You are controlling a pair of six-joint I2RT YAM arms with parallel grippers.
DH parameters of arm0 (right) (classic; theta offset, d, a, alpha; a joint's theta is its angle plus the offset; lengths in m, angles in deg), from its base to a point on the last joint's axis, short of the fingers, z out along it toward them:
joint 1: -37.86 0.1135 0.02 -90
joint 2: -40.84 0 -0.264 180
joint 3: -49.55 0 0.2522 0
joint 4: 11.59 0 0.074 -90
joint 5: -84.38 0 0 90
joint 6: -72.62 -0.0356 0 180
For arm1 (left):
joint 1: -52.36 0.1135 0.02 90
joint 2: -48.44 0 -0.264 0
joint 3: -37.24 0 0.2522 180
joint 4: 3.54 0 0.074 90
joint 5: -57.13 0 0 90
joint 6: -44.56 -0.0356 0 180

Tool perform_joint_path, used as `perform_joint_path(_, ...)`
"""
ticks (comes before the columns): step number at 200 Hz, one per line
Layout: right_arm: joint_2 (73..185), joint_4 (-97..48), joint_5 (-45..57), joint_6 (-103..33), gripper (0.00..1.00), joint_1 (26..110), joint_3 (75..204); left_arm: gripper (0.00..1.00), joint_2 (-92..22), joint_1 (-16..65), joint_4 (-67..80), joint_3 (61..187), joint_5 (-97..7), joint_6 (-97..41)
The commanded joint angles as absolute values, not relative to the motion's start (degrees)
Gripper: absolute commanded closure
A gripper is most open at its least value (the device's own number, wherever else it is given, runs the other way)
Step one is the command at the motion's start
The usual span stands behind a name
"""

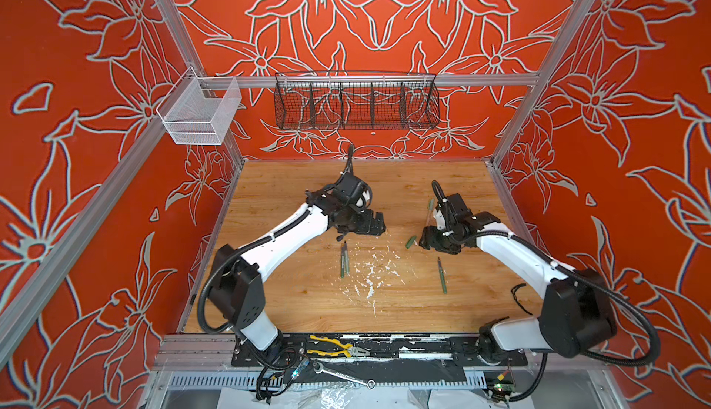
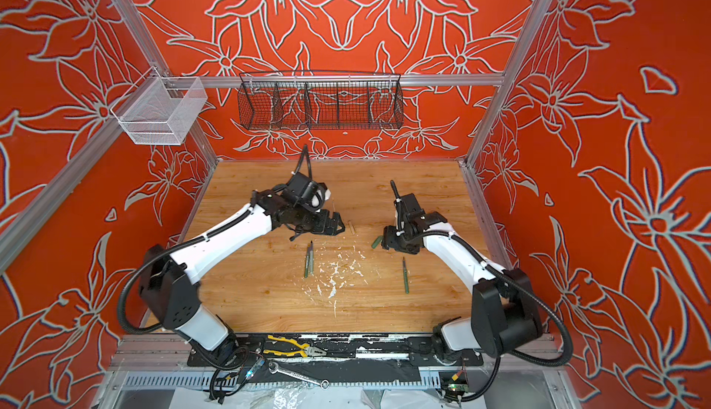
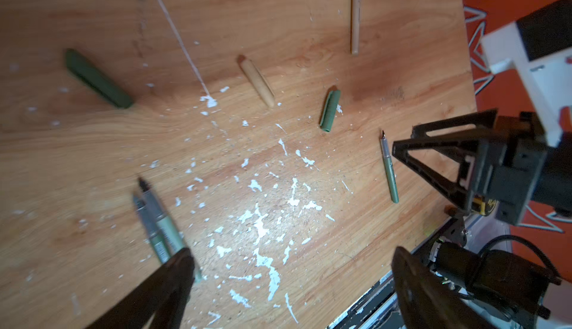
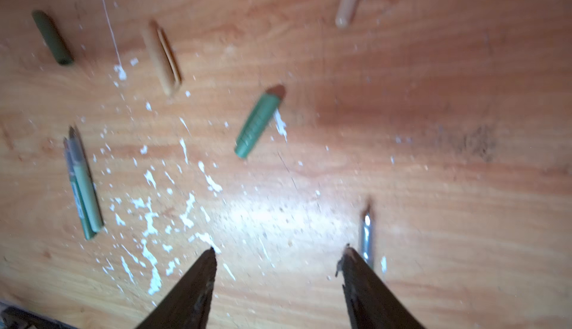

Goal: Insert pens into pen caps
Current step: Place a pen at the middle-right of the table, then pick up the pen cap from the center of the table.

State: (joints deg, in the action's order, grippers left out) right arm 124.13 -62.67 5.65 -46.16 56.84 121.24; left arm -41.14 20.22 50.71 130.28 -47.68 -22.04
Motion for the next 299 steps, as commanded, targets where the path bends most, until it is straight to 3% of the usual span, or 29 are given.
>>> perform_joint_path(1, 130.49, -60.46, 5.19, -50.65, 0.35, 57.19, 124.26, 0.02, -36.20, 21.35, 50.77, 127.43, -48.21, -22.82)
perform_joint_path(94, 149.03, -54.06, 5.00, -61.43, 0.58, 57.28, 132.21, 0.02, -24.22, 24.70, 53.24, 118.40, -45.37, -24.19)
perform_joint_path(136, 148.96, -54.35, 5.09, -61.35, 0.68, 57.80, 131.74, 0.02, -22.83, 25.42, 52.70, 117.61, -45.72, -24.12)
perform_joint_path(219, 146.76, -54.78, 4.20, -59.95, 0.68, 59.81, 128.83, 0.02, -24.04, 25.47, 51.70, 118.15, -47.07, -23.47)
perform_joint_path(262, 146.42, -56.55, 2.12, -57.86, 0.81, 60.88, 129.06, 0.02, -23.54, 25.47, 51.54, 117.82, -47.13, -23.12)
perform_joint_path(299, 144.88, -55.22, 2.32, -57.53, 0.84, 61.32, 128.52, 0.02, -23.88, 25.47, 49.98, 116.61, -48.98, -23.03)
